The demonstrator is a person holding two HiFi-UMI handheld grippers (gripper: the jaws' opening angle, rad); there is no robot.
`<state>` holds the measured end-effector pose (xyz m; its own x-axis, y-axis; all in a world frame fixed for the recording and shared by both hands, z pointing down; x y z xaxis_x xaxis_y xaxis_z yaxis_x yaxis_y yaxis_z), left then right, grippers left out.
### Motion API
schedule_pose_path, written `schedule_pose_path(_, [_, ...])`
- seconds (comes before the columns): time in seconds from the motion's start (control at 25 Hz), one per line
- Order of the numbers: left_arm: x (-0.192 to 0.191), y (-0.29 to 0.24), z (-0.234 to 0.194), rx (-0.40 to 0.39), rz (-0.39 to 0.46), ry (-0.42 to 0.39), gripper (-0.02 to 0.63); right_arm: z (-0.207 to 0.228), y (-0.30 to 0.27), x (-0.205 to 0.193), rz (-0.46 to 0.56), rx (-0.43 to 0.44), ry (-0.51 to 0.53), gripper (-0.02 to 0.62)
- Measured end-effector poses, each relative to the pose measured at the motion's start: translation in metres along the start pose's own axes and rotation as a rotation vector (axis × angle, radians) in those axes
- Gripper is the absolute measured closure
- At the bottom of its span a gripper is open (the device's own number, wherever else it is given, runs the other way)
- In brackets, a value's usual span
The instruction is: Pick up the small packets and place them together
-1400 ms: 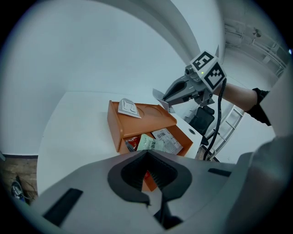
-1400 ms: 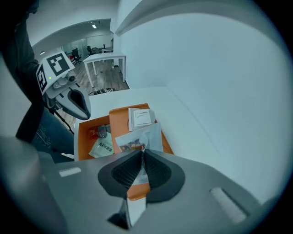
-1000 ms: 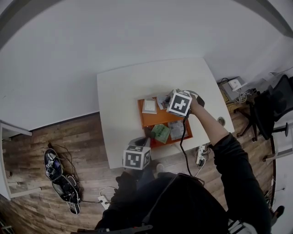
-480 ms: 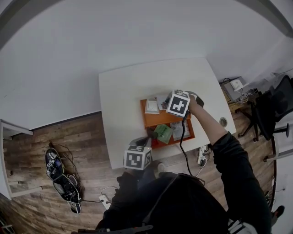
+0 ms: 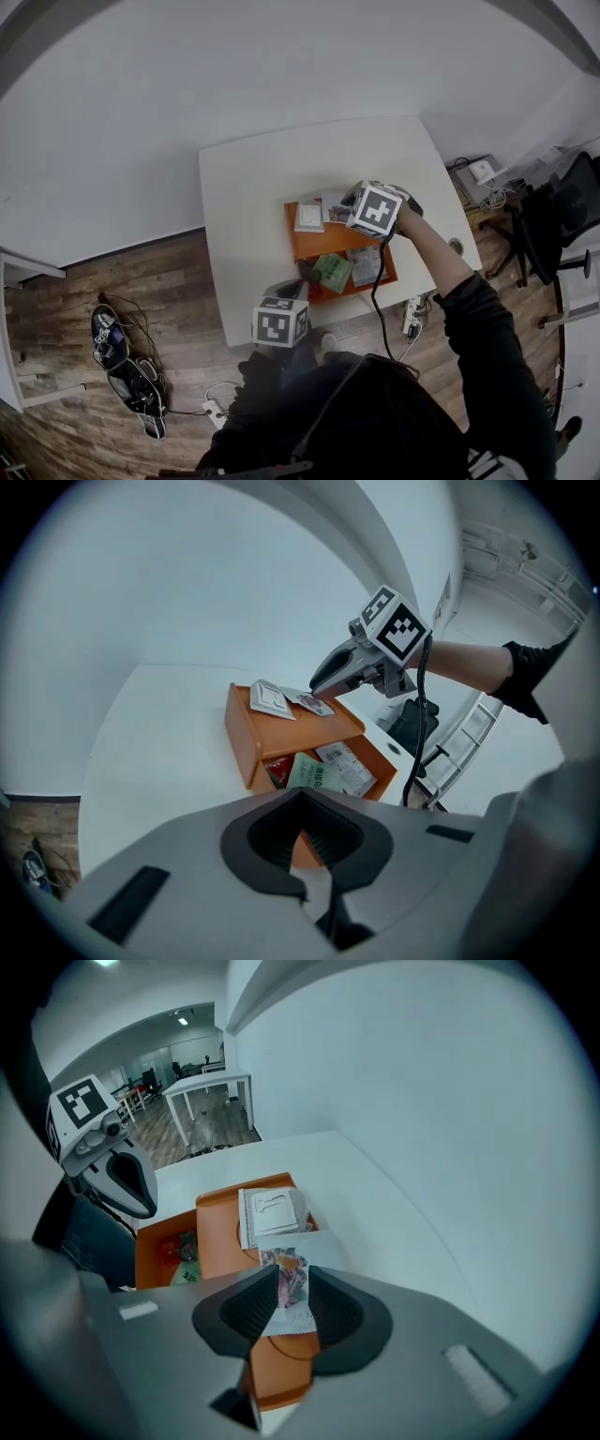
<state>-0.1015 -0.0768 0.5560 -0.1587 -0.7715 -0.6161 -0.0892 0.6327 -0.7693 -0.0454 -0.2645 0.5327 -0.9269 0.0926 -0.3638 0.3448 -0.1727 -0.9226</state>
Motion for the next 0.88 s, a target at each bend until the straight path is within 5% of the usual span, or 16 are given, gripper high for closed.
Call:
schedule_pose_path(0.36, [-0.002, 0.000, 0.003, -0.002, 0.002, 0.009, 0.607, -0.042, 0.031, -0.003, 0.054, -0.011, 0.092, 0.497])
schedule_pose_path(0.88, [-0.008, 0.005, 0.009, 0.007, 0.003, 0.013, 0.607, -0.121, -0.020, -0.059, -0.014, 0.141, 0.067, 0.477])
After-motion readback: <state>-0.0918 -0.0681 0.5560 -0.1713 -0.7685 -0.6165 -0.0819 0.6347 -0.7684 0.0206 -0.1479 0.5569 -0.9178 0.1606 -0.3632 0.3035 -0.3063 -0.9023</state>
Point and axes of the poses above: the fingertips, and each gripper's own axes: y backward along the fingers, z to its right, x out of its top, the point moved 3 cm from there along y, backward along the fingers, and after that the axes turned 15 degrees about x, right-handed, at the moved point
